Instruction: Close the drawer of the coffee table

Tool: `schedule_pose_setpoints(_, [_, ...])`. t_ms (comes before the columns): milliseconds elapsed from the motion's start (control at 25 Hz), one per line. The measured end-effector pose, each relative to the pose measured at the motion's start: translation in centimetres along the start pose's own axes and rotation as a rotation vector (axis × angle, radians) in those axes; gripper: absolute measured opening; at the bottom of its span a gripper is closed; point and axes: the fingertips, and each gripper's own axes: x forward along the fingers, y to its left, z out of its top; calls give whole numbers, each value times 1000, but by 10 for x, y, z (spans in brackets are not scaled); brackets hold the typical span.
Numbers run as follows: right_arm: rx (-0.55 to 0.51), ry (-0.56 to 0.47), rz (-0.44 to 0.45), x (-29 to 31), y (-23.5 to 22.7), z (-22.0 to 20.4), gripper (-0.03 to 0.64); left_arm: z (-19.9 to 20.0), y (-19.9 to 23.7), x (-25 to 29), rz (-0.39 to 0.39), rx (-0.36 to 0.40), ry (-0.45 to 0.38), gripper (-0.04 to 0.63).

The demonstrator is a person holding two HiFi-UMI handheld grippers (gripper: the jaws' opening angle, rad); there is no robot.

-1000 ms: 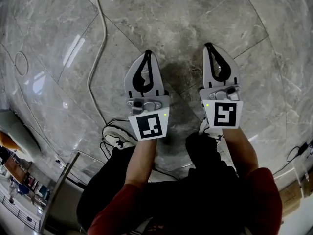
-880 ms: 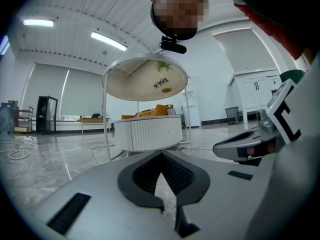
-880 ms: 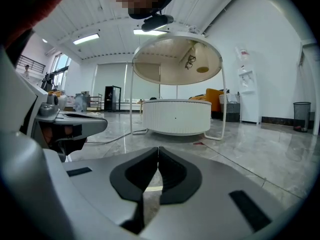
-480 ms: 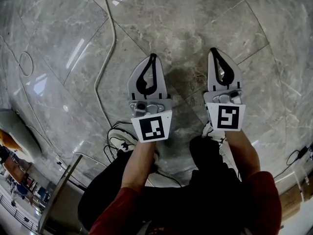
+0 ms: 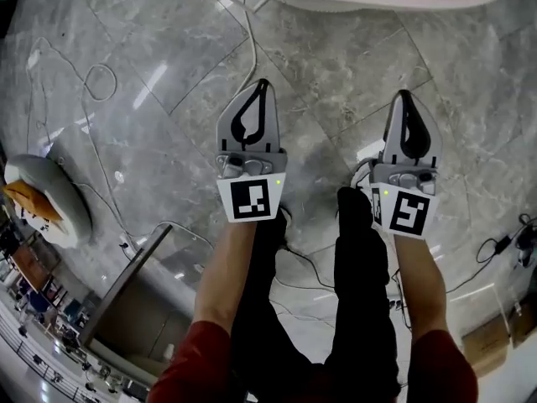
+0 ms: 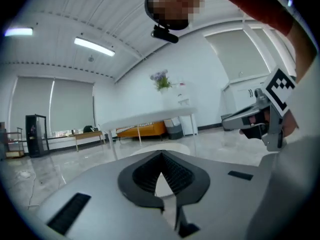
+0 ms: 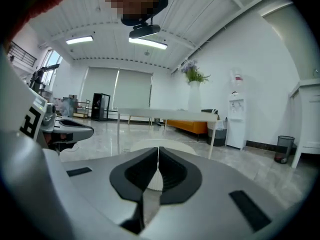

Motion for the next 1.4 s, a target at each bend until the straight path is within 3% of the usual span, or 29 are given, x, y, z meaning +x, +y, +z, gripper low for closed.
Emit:
schedule_pose_setpoints(480, [27, -3, -21, -83, -61, 370, 23, 382, 70, -74, 44, -135, 103, 12])
schedule_pose_setpoints(640, [56, -61, -6, -126, -71, 490, 23, 499, 92, -101, 83, -203, 81, 12])
schedule_pose_setpoints(760, [117, -112, -16, -143, -87, 558, 23, 566, 106, -110, 115, -193, 34, 12])
schedule_pose_setpoints(880, [144, -184, 6, -164, -95, 613, 23, 606, 115, -129, 160, -178, 4, 12])
schedule_pose_setpoints(1000, [97, -261, 67, -179, -101, 648, 25, 636, 120, -136, 194, -147, -94, 12])
schedule_pose_setpoints(1160, [25, -325, 58, -200, -121, 664, 24, 642, 110, -146, 219, -151, -116, 12])
schedule_pose_setpoints(1400, [35, -322, 29, -213, -134, 659, 24, 655, 102, -159, 242, -142, -141, 12])
